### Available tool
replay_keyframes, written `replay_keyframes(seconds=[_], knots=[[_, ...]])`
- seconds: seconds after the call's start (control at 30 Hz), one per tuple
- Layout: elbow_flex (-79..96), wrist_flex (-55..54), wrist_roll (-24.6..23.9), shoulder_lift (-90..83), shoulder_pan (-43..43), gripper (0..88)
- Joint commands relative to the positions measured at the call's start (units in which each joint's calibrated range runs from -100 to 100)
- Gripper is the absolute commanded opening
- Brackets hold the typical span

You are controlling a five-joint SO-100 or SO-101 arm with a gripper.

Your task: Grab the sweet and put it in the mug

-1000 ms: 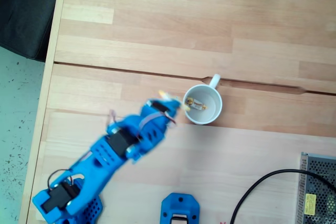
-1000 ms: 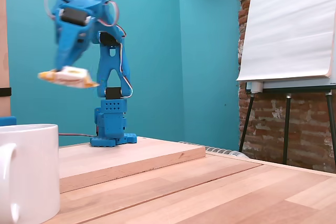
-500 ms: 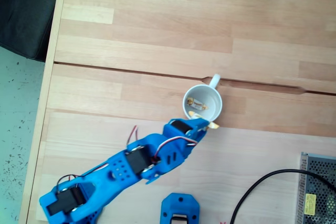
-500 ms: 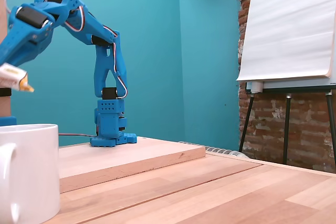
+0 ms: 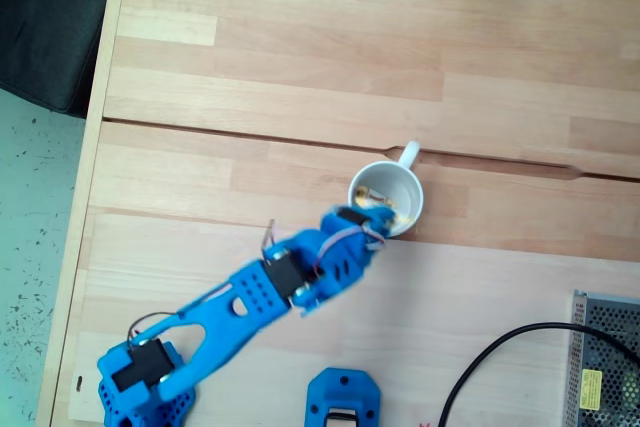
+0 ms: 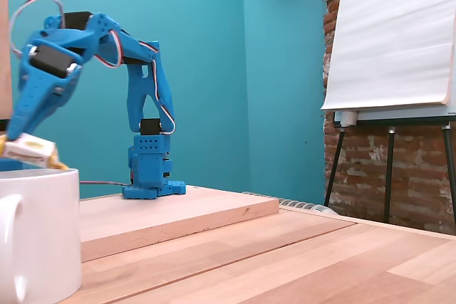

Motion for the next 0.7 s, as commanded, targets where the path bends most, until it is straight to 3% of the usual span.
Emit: replay_keyframes(seconds=[0.0,0.3,0.67], knots=[[-0.8,-0.9,-0.2,-0.7,-1.5,3.2],[-0.7,-0.8,0.0,-0.2,-1.9,3.6],[-0.5,-0.8,0.0,-0.1,-1.1,14.3]])
